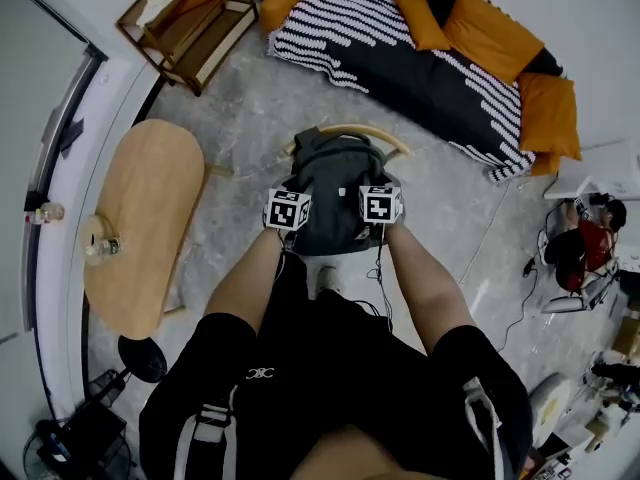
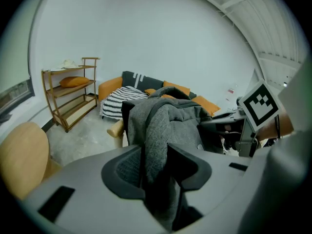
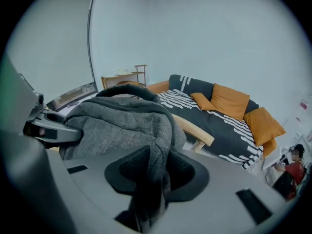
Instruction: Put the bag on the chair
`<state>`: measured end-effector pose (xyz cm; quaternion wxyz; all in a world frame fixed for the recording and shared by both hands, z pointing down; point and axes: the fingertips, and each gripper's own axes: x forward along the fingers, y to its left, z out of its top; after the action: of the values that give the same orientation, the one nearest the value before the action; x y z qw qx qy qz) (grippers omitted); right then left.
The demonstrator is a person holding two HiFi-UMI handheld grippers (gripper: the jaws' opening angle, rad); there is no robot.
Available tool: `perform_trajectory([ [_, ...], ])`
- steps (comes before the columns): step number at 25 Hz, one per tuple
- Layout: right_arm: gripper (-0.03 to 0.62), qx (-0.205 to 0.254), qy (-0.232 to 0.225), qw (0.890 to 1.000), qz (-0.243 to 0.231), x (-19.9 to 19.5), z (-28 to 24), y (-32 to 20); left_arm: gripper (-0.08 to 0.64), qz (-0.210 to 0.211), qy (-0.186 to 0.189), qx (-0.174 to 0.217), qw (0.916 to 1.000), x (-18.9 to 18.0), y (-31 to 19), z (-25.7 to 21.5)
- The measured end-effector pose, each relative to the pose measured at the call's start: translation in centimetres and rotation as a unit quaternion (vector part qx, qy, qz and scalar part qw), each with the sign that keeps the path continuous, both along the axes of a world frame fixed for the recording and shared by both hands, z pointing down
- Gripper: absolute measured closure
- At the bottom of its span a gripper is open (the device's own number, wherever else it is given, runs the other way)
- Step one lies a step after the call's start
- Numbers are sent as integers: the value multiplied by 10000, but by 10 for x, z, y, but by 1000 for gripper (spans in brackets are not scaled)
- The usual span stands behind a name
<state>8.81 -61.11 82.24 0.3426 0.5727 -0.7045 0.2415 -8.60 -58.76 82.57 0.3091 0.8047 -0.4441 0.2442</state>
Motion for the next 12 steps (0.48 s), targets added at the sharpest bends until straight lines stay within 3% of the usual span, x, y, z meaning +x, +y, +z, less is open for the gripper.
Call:
perform_trajectory([
  [3, 466, -232, -123, 9994, 233, 1, 3, -11, 311, -36, -368, 237, 9990, -9, -13, -7],
  [6, 334, -121, -127, 9997, 167, -6, -11, -8, 307, -171, -491, 571, 9970, -25, -9, -28],
  [10, 374, 810, -164, 9966, -1, -10, -65, 11, 312, -556, -374, 903, 9937, -43, 9, -68],
  [12, 427, 1368, -198, 9903, -138, -14, -96, 22, 377, -609, -448, 1239, 9894, -47, 17, -98],
])
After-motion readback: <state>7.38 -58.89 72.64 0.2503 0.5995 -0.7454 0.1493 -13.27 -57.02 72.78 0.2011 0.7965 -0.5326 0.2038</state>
